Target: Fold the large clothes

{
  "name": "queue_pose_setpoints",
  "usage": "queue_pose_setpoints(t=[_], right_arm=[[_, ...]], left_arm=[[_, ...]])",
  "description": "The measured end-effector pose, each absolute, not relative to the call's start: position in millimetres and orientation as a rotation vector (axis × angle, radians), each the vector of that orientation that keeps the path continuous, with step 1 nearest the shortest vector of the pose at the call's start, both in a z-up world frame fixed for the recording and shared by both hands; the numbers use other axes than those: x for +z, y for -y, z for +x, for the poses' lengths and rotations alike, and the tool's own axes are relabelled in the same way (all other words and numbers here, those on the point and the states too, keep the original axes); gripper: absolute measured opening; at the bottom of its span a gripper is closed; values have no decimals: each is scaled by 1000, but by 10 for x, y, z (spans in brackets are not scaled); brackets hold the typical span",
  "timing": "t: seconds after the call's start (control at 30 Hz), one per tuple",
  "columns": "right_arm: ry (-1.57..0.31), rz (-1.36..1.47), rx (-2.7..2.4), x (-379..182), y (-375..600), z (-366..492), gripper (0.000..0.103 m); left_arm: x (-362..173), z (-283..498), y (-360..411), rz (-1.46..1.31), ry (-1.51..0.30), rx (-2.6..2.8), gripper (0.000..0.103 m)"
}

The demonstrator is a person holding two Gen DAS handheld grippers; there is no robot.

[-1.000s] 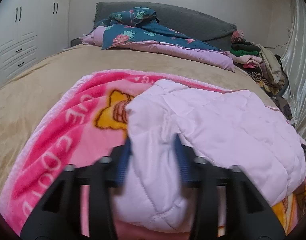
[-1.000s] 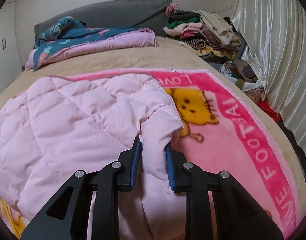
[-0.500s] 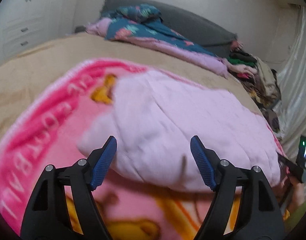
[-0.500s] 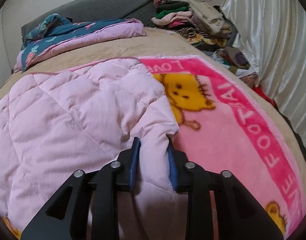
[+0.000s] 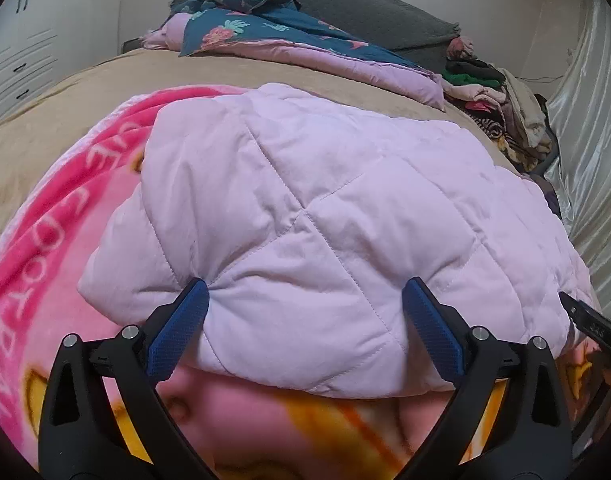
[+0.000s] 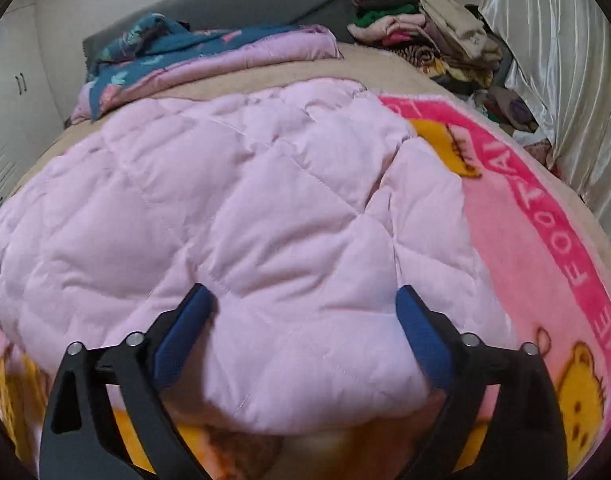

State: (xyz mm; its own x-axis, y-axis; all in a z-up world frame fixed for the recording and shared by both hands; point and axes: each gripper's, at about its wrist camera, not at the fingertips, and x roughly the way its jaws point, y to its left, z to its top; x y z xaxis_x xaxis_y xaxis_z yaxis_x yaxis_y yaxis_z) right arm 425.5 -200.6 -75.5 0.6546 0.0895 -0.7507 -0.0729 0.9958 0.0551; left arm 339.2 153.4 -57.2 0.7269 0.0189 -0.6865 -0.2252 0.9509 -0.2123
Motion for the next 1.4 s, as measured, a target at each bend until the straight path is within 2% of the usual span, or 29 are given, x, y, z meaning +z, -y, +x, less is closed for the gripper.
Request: queue_pose_setpoints(t=[0.27, 0.47, 0.73, 1.07, 1.1, 1.17, 1.2, 1.23, 1.27, 1.3, 1.33, 1.37, 1.4], right_arm=[[-765, 225, 108, -538, 2353, 3848, 96], [-730, 359, 5, -606, 2683, 3556, 99], [-785, 575, 24, -841, 2826, 3694, 99], [-775, 768, 2, -1099, 2849, 4085, 98], [-763, 773, -1, -1118, 2866, 4118, 96], [-738, 778, -11, -1123, 2865, 4141, 79], [-728, 782, -8, -1118, 2868, 4146, 75], [-713, 773, -3, -1092, 2852, 4143, 65], [-697, 731, -3, -1035, 2801, 4131, 61], [-681, 690, -3, -979, 2757, 4132, 54], [-671, 659, -5, -942, 2730, 4126, 48], [-659, 607, -12, -876, 2673, 4105, 46], [-653, 577, -18, -843, 2644, 4096, 43]], left_arm=[[-459, 3218, -1603, -356, -774, 128, 92], [-433, 3003, -1833, -454, -774, 187, 92], [-846, 2948, -2374, -892, -760, 144, 92], [-1050, 3312, -2385, -1018, -719, 68, 94], [-1058, 3334, -2400, -1019, -715, 70, 94], [-1073, 3391, -2399, -995, -708, 71, 93], [-1075, 3397, -2404, -980, -703, 71, 91], [-1064, 3415, -2371, -951, -701, 76, 83], [-1038, 3423, -2338, -923, -696, 80, 74], [-994, 3422, -2297, -891, -687, 88, 71], [-948, 3407, -2266, -858, -683, 95, 62], [-887, 3408, -2224, -818, -678, 102, 54], [-820, 3414, -2185, -778, -674, 106, 50]])
